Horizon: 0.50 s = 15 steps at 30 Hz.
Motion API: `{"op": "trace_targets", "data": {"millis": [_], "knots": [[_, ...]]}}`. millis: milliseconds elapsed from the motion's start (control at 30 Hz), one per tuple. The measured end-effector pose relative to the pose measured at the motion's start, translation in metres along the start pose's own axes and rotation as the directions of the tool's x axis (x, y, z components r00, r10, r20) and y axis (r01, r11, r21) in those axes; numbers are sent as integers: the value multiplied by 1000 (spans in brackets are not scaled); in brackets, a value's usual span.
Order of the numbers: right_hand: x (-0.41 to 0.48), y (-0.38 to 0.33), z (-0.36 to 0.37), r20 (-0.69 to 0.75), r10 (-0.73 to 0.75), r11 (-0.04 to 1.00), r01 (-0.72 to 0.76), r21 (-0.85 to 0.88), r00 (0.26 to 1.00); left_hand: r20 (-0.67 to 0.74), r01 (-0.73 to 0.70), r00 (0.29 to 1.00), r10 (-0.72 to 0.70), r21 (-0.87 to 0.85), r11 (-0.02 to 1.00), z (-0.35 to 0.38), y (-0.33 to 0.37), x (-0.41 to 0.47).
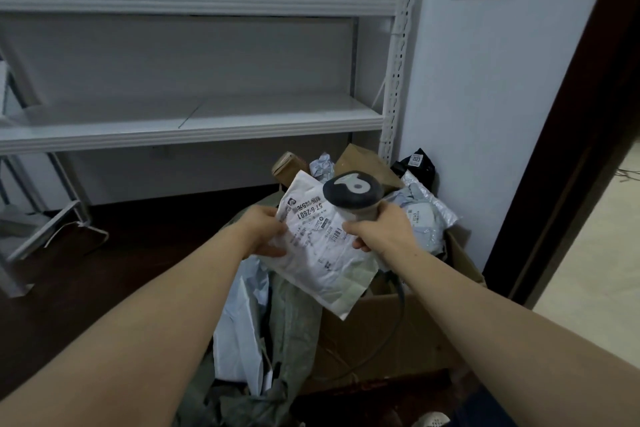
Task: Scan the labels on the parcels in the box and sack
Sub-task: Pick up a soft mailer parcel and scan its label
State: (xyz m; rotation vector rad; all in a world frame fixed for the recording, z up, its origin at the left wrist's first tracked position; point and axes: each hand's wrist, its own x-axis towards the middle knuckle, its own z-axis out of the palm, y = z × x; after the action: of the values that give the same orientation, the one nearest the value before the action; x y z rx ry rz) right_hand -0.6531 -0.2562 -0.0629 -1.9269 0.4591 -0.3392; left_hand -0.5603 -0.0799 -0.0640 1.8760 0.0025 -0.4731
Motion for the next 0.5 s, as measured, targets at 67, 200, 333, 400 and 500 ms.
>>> {"op": "trace_targets", "data": {"millis": [67,200,333,400,500], "knots": [[-1,2,-1,-32,-41,999,40,-32,999,-30,-2,1000,2,14,1000,-4,-1,1],[-6,0,-1,-14,-91,989,89,-121,996,-97,3,995,-3,0,1000,-11,-3,3],[-8,1,6,160,15,994,3,-112,987,-112,-5,994,5,2,1000,-13,-3,2],[-10,2,9,201,40,991,-13,-133,979,-123,-23,992,22,-8,1000,-14,-4,5],[-12,4,13,234,52,993,-26,-114,971,-137,-44,990,41,-14,999,-15,-5,8]]}}
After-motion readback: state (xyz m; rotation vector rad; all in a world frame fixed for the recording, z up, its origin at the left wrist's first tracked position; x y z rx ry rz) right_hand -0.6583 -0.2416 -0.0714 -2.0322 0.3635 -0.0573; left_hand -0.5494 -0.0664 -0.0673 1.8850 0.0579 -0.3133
